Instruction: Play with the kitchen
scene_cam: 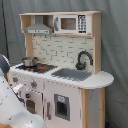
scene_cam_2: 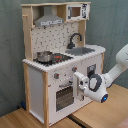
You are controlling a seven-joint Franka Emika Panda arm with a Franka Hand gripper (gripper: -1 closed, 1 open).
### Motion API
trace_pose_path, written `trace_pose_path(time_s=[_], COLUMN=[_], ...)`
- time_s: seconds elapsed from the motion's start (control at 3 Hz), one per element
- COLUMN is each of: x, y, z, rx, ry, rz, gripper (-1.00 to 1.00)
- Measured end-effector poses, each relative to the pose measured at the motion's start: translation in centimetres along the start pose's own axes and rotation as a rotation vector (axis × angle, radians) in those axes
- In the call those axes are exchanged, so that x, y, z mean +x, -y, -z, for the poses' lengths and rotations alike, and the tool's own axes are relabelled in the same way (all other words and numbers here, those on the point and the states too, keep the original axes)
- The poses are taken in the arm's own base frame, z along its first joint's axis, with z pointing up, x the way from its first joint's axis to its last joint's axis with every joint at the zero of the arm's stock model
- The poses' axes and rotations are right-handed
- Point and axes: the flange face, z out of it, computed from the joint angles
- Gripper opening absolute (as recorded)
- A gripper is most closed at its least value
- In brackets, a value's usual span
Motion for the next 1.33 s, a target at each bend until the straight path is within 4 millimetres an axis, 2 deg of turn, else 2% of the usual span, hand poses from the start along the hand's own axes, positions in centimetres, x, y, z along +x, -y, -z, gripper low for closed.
trace_pose_path(time_s=[0.33, 1.33], x=[0.6, 3.3], y=[0.3, 2.3], z=[1.5, 7.8], rx=[-0.015, -0.048], ry=[0.035, 0.100], rz=[0.001, -0.018], gripper=[-1.00, -1.00])
